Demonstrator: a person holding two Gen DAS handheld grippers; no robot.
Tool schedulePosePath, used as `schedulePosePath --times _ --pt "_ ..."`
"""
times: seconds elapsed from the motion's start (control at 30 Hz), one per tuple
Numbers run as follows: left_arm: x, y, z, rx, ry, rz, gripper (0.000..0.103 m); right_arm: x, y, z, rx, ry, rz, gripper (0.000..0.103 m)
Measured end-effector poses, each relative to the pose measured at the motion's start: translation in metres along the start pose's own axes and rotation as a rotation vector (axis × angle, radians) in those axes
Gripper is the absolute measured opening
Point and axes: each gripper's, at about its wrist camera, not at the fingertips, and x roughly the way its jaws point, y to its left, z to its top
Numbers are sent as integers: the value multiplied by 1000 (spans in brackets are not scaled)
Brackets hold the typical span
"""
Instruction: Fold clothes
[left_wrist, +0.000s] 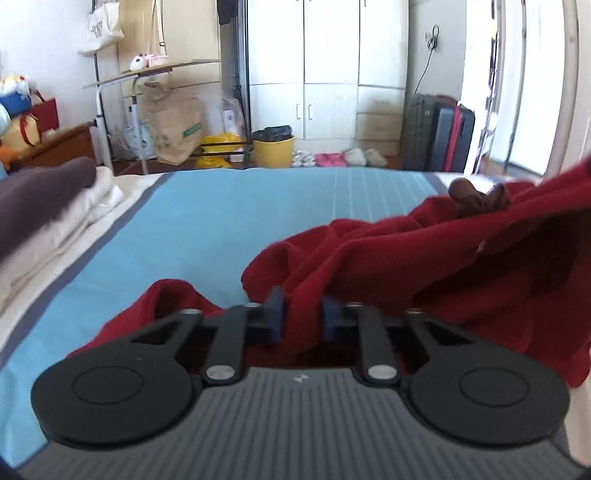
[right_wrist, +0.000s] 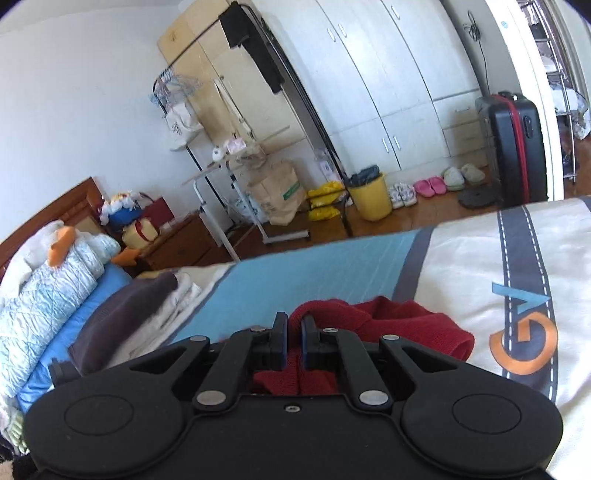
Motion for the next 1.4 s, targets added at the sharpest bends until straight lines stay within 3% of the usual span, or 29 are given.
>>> schedulePosePath --times 0.2,0.3,0.37,0.4,0.5,0.63,0.73,0.83,0.9,0.97,1.0,1.1,1.2,1.3,1.33,1.37,1.4 --pt "-4 -5 0 55 -48 38 15 26 -9 -12 -30 117 -129 11" --pt "-2 -8 0 123 -51 123 15 40 -14 -18 -19 203 -173 21" --pt "2 -11 -2 194 -44 202 15 43 -18 -23 5 240 -190 36" --pt "3 -11 -3 211 -46 211 15 42 -18 -26 5 250 -188 37" --pt "2 -4 -2 155 -39 180 15 36 -8 -27 -28 269 -193 41" --pt "-2 7 4 78 -38 140 18 35 11 -34 -133 357 -218 60" --pt "-1 16 7 29 -10 87 18 39 10 -41 -132 397 -289 60" --pt "-2 25 10 -28 7 41 9 38 6 -43 -48 386 -240 60" --pt "-3 31 12 -70 10 17 7 34 1 -46 86 363 -130 61" --pt "-5 38 14 -112 12 -8 7 39 -2 -56 255 393 71 60" --pt "-6 41 15 -133 14 -21 7 44 -1 -61 291 414 123 60" --pt "-7 43 15 -156 8 -37 7 62 5 -70 267 439 85 61" --pt "-8 41 16 -150 -13 -31 6 77 6 -73 190 394 -49 61" --pt "-16 40 22 -123 -86 10 6 90 8 -84 153 341 -59 61" --pt "-19 39 24 -110 -108 25 6 94 11 -89 126 328 -72 54" --pt "-22 38 26 -96 -122 38 6 98 16 -92 78 318 -92 28" --pt "-23 37 27 -88 -127 45 5 100 24 -93 -5 320 -124 13"
